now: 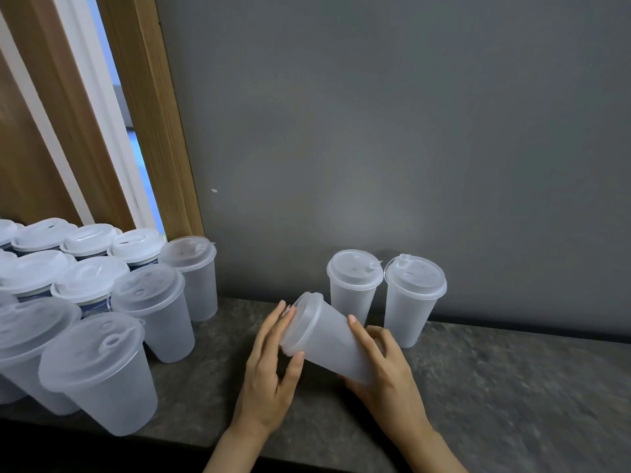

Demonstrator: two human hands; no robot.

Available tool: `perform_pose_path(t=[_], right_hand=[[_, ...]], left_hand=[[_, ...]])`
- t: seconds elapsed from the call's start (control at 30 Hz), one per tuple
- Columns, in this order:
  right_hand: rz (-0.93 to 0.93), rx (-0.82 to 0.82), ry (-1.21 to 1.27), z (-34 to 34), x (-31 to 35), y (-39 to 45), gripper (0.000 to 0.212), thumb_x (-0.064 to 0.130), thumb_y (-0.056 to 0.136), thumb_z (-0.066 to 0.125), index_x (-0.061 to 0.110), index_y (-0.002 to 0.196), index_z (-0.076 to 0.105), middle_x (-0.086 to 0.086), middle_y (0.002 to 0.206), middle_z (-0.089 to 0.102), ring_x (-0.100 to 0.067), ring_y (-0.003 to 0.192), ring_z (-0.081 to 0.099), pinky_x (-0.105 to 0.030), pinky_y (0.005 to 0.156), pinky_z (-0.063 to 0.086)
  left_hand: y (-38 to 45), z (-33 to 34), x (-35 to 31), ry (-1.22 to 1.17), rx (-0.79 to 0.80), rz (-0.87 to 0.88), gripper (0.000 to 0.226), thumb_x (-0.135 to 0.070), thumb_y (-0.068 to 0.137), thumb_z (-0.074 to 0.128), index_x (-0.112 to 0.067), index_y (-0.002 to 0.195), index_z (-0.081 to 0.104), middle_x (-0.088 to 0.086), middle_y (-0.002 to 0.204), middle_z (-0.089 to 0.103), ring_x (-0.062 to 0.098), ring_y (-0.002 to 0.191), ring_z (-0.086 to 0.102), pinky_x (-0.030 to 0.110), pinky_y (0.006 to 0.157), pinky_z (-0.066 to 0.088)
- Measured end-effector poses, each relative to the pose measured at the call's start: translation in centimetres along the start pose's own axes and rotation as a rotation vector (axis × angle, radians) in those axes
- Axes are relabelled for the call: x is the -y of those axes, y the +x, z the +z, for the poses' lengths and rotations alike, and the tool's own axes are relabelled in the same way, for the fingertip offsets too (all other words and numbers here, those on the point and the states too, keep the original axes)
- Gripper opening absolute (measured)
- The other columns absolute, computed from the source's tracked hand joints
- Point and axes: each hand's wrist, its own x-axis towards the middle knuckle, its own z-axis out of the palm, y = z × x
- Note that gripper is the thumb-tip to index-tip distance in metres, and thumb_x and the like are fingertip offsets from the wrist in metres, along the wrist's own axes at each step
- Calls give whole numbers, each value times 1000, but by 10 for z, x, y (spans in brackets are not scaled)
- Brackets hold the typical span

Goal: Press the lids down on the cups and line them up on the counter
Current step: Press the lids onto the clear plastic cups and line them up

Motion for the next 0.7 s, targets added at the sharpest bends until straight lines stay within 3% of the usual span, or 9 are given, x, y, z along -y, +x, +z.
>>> perform_pose_path(t=[0.1,0.2,0.27,0.37,0.53,0.7], right_hand=[[26,26,16,1,2,-1,117,14,68,91,45,154,18,-4,121,50,-13,106,56,-25,87,50],[63,103,45,1,1,-2,105,24,74,85,36,155,19,3,129,46,-4,114,47,-19,94,43],[92,137,73,1,1,-3,92,39,79,75,26,154,24,12,132,41,1,119,43,-18,98,41],[131,184,85,-1,2,-1,85,53,79,62,23,151,29,19,127,37,0,113,47,-20,91,46],[132,148,58,-1,-2,0,78,36,75,74,19,142,38,11,122,37,-13,101,55,-29,82,52],[48,62,-32,1,-2,0,86,13,62,88,16,135,43,-3,120,56,-23,100,61,-34,75,58]], left_hand=[[3,-1,-2,56,-96,12,44,-55,99,37,-42,141,40,-8,147,40,-6,133,36,1,99,31],[4,0,-1,52,-175,4,35,-39,102,39,-35,137,43,-5,137,49,-9,129,41,3,98,35],[2,0,1,4,-194,7,36,-25,99,43,-29,135,44,-8,140,50,-3,132,44,12,102,40],[0,2,2,-41,-176,47,39,-12,98,46,-23,135,45,-9,145,49,11,135,46,25,106,43],[1,1,-2,10,-127,97,51,-13,97,49,-37,141,37,-18,147,43,11,138,42,19,110,34],[-1,0,-1,84,-79,28,44,-44,94,50,-31,135,40,-12,137,46,5,127,47,15,102,41]])
